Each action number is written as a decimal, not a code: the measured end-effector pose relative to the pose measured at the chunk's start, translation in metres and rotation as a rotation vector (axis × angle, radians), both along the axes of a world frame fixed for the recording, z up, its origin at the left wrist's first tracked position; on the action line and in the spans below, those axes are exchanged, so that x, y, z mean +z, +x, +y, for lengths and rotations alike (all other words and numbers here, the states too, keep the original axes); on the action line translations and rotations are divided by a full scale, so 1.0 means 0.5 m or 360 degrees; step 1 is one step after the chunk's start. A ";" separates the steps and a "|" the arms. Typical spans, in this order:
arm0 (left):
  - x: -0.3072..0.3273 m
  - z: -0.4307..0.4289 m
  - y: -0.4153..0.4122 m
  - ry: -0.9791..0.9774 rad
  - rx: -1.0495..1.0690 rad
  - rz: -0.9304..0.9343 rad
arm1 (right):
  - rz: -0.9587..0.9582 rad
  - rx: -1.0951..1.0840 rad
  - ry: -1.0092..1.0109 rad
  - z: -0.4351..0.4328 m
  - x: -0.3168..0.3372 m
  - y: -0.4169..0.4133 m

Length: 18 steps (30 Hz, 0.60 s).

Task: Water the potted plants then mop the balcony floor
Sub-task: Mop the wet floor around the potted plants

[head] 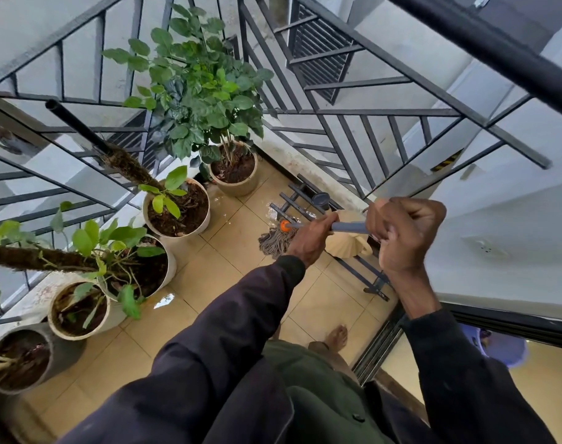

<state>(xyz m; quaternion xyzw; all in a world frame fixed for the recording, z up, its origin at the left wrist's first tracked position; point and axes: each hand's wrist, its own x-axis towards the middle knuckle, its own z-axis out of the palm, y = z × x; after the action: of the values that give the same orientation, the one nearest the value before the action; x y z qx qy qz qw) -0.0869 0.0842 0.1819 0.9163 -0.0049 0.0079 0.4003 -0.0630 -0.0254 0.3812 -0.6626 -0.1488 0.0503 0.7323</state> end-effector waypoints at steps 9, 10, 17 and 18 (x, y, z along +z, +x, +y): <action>-0.016 0.017 -0.052 0.0093 0.0089 0.0068 | 0.0322 0.0268 0.0125 -0.018 0.006 0.051; -0.021 0.023 -0.072 0.0097 0.0116 0.0081 | 0.0353 0.0281 0.0141 -0.012 -0.001 0.048; -0.047 0.082 -0.148 0.0248 0.0266 0.0173 | 0.0372 0.0421 0.0178 0.060 -0.015 0.012; -0.041 0.090 -0.143 0.0262 0.0274 0.0164 | 0.0350 0.0424 0.0192 0.070 -0.009 0.010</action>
<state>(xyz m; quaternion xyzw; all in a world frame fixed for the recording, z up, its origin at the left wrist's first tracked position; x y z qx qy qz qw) -0.1585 0.1294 0.1613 0.9424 0.0935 -0.0053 0.3212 -0.0581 0.0094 0.3768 -0.5825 -0.1569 0.2099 0.7694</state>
